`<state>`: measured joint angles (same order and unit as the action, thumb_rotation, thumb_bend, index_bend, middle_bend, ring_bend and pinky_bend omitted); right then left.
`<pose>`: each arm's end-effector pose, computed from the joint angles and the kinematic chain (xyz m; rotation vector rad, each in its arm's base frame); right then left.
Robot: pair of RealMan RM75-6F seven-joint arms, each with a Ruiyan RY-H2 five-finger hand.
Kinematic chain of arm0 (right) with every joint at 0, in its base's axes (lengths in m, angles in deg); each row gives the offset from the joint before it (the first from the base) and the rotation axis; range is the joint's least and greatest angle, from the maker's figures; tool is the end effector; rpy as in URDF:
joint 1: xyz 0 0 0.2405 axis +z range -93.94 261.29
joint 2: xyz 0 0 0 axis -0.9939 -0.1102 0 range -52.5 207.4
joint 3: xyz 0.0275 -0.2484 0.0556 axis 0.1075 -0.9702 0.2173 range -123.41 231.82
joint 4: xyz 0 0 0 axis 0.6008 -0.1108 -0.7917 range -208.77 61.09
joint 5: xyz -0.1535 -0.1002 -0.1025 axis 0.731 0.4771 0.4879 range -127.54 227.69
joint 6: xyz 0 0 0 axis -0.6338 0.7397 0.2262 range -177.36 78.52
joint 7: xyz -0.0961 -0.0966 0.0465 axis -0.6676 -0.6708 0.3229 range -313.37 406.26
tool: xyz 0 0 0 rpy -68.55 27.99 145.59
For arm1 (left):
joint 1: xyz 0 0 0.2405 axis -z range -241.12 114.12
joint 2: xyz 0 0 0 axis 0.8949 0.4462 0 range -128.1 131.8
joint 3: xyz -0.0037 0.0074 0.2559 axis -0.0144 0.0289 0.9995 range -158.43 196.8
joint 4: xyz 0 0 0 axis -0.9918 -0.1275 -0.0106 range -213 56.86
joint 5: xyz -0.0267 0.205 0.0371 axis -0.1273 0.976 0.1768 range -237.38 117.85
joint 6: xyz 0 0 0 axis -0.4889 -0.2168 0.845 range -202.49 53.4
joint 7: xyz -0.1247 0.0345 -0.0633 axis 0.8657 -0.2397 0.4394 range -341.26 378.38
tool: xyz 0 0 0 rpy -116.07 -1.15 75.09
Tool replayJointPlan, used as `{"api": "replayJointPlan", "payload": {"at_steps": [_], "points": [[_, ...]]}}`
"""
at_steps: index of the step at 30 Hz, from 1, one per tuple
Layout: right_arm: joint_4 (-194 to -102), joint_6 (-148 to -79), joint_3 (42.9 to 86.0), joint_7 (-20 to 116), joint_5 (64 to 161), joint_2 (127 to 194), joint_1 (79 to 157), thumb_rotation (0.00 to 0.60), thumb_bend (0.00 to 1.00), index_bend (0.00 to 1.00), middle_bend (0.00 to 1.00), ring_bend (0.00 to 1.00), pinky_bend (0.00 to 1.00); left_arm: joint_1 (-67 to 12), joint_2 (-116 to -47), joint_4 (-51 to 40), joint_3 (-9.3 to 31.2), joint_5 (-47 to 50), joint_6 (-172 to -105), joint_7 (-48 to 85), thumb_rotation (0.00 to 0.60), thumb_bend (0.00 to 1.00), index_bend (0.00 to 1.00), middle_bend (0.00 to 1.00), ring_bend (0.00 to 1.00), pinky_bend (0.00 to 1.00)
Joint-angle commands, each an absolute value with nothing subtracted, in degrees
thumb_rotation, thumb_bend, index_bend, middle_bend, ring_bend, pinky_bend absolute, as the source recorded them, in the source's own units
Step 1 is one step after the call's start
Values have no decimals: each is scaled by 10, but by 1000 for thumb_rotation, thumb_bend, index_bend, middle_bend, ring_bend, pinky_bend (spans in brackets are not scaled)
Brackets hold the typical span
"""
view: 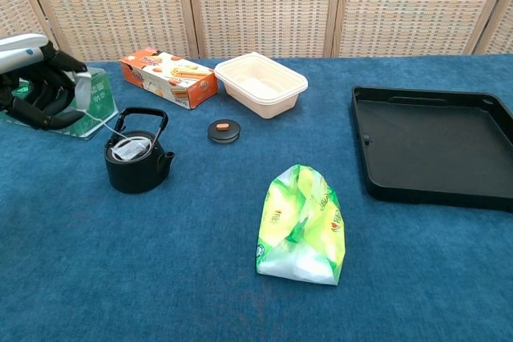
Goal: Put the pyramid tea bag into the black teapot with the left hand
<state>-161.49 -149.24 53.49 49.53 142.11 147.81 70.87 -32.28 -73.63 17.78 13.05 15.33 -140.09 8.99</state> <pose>-0.3298 -0.0681 0.1511 1.1635 -0.9487 0.9030 -0.1916 0.2974 0.0578 -1.7423 -0.9733 -1.0408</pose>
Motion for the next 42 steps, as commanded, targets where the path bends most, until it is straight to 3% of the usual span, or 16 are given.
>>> {"api": "replayJointPlan", "payload": {"at_steps": [1, 4, 7, 12, 21, 27, 29, 31, 34, 37, 42], "points": [[-1615, -1492, 535, 495, 1421, 1478, 709, 600, 102, 189, 196, 62, 165, -331, -732, 191, 144, 162, -1406, 68, 600, 459, 708, 761, 702, 702], [-1615, -1491, 536, 495, 1421, 1478, 710, 600, 102, 189, 196, 62, 165, -334, -724, 203, 156, 160, -1402, 39, 600, 459, 691, 750, 691, 702], [-1616, -1490, 536, 494, 1422, 1478, 711, 600, 102, 189, 196, 62, 165, -332, -709, 224, 166, 142, -1382, 4, 600, 459, 560, 736, 676, 702], [-1617, -1491, 536, 493, 1421, 1477, 710, 600, 102, 188, 196, 62, 165, -328, -696, 252, 171, 111, -1364, -37, 600, 456, 468, 734, 675, 702], [-1617, -1490, 536, 493, 1419, 1477, 709, 600, 102, 188, 196, 62, 165, -325, -691, 270, 174, 96, -1360, -67, 600, 243, 335, 734, 675, 702], [-1616, -1489, 537, 494, 1419, 1477, 710, 600, 103, 188, 196, 62, 165, -326, -689, 271, 173, 104, -1365, -60, 600, 232, 325, 734, 675, 702], [-1616, -1489, 537, 494, 1419, 1477, 711, 600, 103, 188, 196, 62, 165, -325, -688, 269, 172, 102, -1359, -50, 600, 293, 325, 735, 675, 702], [-1616, -1489, 537, 494, 1419, 1477, 711, 600, 102, 188, 196, 62, 165, -322, -684, 266, 171, 99, -1351, -47, 600, 536, 325, 740, 679, 702], [-1615, -1489, 538, 495, 1419, 1478, 711, 600, 102, 188, 196, 62, 165, -311, -677, 262, 171, 93, -1331, -53, 600, 813, 325, 743, 682, 702], [-1615, -1489, 537, 495, 1419, 1479, 711, 600, 102, 188, 196, 63, 165, -300, -672, 263, 168, 81, -1313, -57, 600, 957, 325, 743, 683, 702], [-1615, -1488, 537, 495, 1417, 1479, 710, 600, 102, 187, 196, 62, 165, -265, -666, 257, 158, 30, -1269, -92, 600, 1000, 295, 761, 696, 702]]}}
